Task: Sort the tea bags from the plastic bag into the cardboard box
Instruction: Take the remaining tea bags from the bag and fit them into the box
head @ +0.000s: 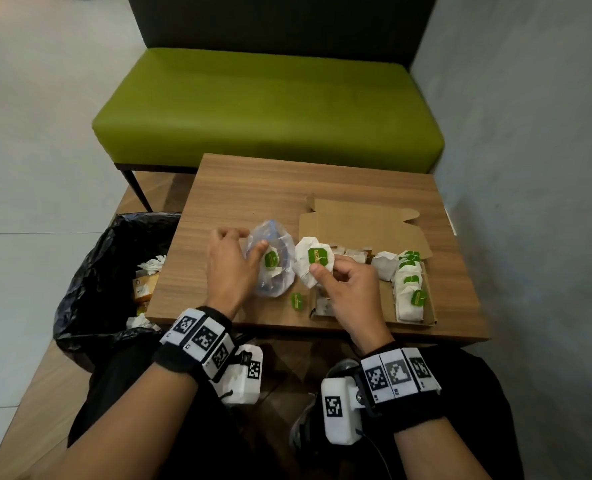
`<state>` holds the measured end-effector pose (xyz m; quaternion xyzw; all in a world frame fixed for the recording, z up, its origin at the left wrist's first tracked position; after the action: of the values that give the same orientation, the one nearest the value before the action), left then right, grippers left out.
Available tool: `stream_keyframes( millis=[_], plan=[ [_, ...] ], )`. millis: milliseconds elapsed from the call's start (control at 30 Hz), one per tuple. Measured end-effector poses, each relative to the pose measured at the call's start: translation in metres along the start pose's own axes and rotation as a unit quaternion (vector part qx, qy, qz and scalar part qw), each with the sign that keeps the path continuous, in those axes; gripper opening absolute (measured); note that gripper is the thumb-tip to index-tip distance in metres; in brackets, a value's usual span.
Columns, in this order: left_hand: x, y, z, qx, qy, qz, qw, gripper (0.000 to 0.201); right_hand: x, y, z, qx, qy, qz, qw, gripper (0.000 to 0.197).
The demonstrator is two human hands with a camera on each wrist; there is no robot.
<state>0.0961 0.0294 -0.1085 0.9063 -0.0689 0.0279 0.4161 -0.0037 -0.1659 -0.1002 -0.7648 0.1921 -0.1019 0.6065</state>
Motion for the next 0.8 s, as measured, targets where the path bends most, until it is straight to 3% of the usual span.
stream_keyframes(
  millis=[167,233,300,400,500,533,633,700,800],
  plan=[
    [-0.014,0.016,-0.008,0.033,0.047,0.083,0.995,0.047,0.005,0.009,-0.002,-0.027,-0.018,0.017,0.999,0.024],
    [-0.026,0.031,-0.011,-0.005,0.056,0.138,0.989,0.037,0.004,0.008,-0.003,-0.019,-0.033,0.018,0.999,0.016],
    [-0.037,0.043,-0.007,-0.065,0.019,0.159,0.985,0.034,0.002,0.005,-0.002,0.012,-0.06,0.022,0.998,0.01],
    [-0.049,0.048,0.013,-0.168,-0.093,0.121,0.974,0.039,-0.001,0.001,-0.001,0.038,-0.096,0.017,0.995,0.018],
    [-0.057,0.049,0.029,-0.3,-0.172,0.057,0.937,0.028,-0.001,-0.001,-0.004,0.02,-0.096,0.012,0.995,0.03],
    [-0.059,0.049,0.03,-0.315,-0.178,0.048,0.931,0.024,-0.001,-0.001,-0.005,0.009,-0.091,0.01,0.996,0.031],
    [-0.059,0.046,0.033,-0.333,-0.164,0.029,0.928,0.019,-0.003,-0.003,-0.006,0.044,-0.087,0.025,0.995,0.003],
    [-0.059,0.046,0.035,-0.341,-0.149,0.018,0.928,0.018,-0.003,0.001,-0.009,0.095,-0.056,0.046,0.993,0.024],
    [-0.059,0.047,0.038,-0.358,-0.136,0.004,0.924,0.02,-0.002,0.004,-0.015,0.121,-0.029,0.059,0.991,0.024]
  ],
)
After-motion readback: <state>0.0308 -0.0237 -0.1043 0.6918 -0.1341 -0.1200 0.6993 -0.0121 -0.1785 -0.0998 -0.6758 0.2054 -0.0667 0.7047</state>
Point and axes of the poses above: each hand's wrist, its own x-axis towards the middle knuckle, its own z-axis out of the palm, y = z × x, the point moved 8 cm from there along x, towards the middle knuckle, and after that the axes turned 8 degrees about z, right-handed, at the moved point
